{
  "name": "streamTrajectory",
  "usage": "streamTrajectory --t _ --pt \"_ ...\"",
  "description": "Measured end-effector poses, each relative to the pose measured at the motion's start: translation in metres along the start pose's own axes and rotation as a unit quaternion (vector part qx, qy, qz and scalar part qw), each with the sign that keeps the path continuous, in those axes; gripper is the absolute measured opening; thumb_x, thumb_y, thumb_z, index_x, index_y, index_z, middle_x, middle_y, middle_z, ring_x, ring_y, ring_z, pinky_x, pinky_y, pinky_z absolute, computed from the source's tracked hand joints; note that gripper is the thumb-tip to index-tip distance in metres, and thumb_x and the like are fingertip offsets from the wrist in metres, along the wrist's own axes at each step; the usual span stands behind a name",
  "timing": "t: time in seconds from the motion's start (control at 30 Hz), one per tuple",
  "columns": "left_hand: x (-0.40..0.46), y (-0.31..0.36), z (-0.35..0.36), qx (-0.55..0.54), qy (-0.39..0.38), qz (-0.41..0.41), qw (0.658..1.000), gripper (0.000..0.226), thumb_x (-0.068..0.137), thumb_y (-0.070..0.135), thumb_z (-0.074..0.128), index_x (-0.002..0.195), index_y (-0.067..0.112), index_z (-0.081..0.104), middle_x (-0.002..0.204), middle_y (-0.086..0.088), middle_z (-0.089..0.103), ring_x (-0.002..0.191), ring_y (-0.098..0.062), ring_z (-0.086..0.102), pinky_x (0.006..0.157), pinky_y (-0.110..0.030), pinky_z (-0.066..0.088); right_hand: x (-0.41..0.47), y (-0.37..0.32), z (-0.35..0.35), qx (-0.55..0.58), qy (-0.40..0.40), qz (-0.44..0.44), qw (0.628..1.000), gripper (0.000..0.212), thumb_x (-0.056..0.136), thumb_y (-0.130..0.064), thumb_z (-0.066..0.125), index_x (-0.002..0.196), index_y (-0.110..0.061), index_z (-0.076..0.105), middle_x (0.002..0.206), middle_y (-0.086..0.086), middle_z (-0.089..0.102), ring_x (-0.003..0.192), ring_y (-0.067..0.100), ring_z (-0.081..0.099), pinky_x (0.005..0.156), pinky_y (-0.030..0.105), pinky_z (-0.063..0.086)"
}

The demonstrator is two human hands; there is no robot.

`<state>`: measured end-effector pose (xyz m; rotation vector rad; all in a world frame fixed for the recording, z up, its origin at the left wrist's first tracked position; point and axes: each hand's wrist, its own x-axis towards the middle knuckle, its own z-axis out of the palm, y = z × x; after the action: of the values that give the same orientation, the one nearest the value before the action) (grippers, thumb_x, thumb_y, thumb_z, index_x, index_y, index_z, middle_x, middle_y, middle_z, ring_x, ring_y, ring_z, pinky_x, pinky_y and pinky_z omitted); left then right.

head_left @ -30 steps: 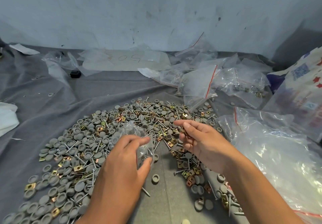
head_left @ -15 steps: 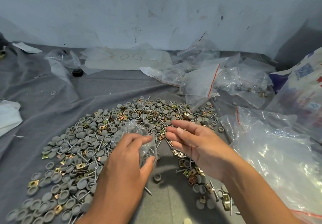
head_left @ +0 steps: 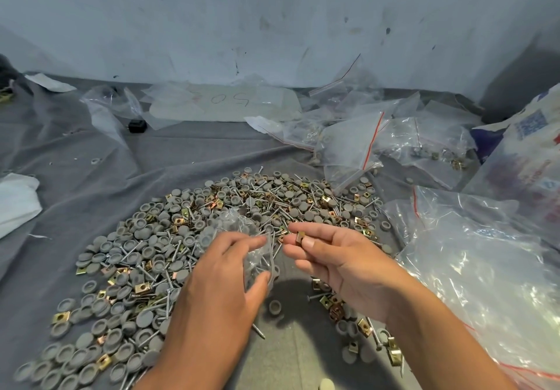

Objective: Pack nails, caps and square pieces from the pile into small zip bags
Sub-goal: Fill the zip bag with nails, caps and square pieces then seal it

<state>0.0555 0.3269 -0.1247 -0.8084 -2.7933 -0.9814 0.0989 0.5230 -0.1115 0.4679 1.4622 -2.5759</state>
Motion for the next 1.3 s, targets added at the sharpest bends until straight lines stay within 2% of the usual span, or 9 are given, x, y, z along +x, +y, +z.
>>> streamTrajectory --t 0.13,0.27,0.4,0.63,0.73,0.87,1.07,1.23,1.3 --pt "0.000 0.001 -0.001 0.001 -0.001 -0.001 1.000 0.054 0.076 0.045 0.063 0.129 0.045 0.055 0.110 0.037 0.038 0.093 0.026 0.042 0.067 0.000 0.029 -0.003 0.002 0.004 -0.037 -0.010 -0.020 0.999 0.030 0.088 -0.008 0.063 0.116 0.000 0.066 0.095 0.011 0.075 0.076 0.011 0.070 0.062 0.019 0.056" --pt "-0.001 0.003 -0.003 0.003 -0.002 0.004 1.000 0.052 0.077 0.044 0.065 0.129 0.044 0.055 0.109 0.035 0.041 0.098 0.025 0.043 0.061 0.002 0.034 -0.006 0.006 0.010 -0.138 -0.048 -0.094 0.985 0.017 0.087 -0.018 0.068 0.101 -0.017 0.077 0.092 0.005 0.074 0.077 0.008 0.066 0.062 0.018 0.052" --pt "-0.001 0.003 -0.004 -0.002 0.000 0.017 1.000 0.048 0.082 0.040 0.065 0.129 0.041 0.058 0.110 0.032 0.045 0.096 0.020 0.046 0.067 -0.002 0.034 -0.010 0.012 0.015 -0.312 -0.011 -0.189 0.931 0.013 0.091 -0.029 0.070 0.103 -0.033 0.073 0.094 -0.001 0.077 0.083 0.009 0.071 0.066 0.017 0.050" --pt "-0.002 0.009 -0.009 -0.062 0.021 0.043 0.997 0.033 0.089 0.058 0.051 0.111 0.041 0.067 0.104 0.031 0.056 0.092 0.006 0.056 0.073 -0.013 0.043 -0.013 0.019 0.013 -0.440 0.075 -0.262 0.856 0.016 0.086 -0.024 0.078 0.098 -0.029 0.069 0.092 -0.013 0.075 0.087 0.004 0.072 0.076 0.018 0.055" --pt "-0.002 0.012 -0.013 -0.058 0.027 0.045 0.997 0.034 0.083 0.063 0.048 0.103 0.043 0.068 0.098 0.031 0.059 0.081 0.007 0.057 0.068 -0.014 0.047 -0.015 0.018 0.016 -0.443 0.050 -0.273 0.853 0.016 0.087 -0.018 0.077 0.101 -0.023 0.070 0.096 -0.013 0.076 0.092 0.003 0.073 0.080 0.019 0.057" --pt "-0.003 0.016 -0.017 -0.040 0.043 0.040 0.997 0.019 0.083 0.049 0.064 0.099 0.041 0.071 0.094 0.029 0.062 0.076 0.013 0.055 0.066 -0.011 0.044 -0.018 0.017 0.017 -0.444 0.043 -0.297 0.844 0.016 0.086 -0.013 0.077 0.100 -0.020 0.073 0.095 -0.012 0.076 0.091 0.004 0.073 0.080 0.018 0.057" --pt "-0.003 0.016 -0.015 0.006 0.039 0.026 0.999 0.019 0.093 0.038 0.058 0.105 0.036 0.072 0.098 0.025 0.062 0.079 0.011 0.054 0.066 -0.009 0.039 -0.018 0.017 0.017 -0.432 0.051 -0.306 0.847 0.010 0.089 -0.029 0.073 0.098 -0.027 0.072 0.089 -0.012 0.073 0.083 0.008 0.071 0.072 0.013 0.051" --pt "-0.003 0.014 -0.014 0.001 0.010 0.015 1.000 0.018 0.082 0.037 0.074 0.100 0.038 0.072 0.097 0.028 0.063 0.078 0.011 0.057 0.068 -0.007 0.043 -0.016 0.016 0.015 -0.388 0.047 -0.307 0.868 0.010 0.088 -0.030 0.074 0.097 -0.029 0.071 0.094 -0.006 0.069 0.085 0.018 0.068 0.075 0.031 0.055" --pt "-0.003 0.014 -0.015 -0.006 0.000 0.007 1.000 0.019 0.079 0.040 0.076 0.097 0.042 0.069 0.093 0.029 0.061 0.074 0.012 0.057 0.065 -0.014 0.052 -0.018 0.016 0.016 -0.390 0.024 -0.312 0.866 0.010 0.089 -0.026 0.074 0.099 -0.028 0.071 0.095 -0.007 0.069 0.087 0.019 0.069 0.075 0.025 0.053"
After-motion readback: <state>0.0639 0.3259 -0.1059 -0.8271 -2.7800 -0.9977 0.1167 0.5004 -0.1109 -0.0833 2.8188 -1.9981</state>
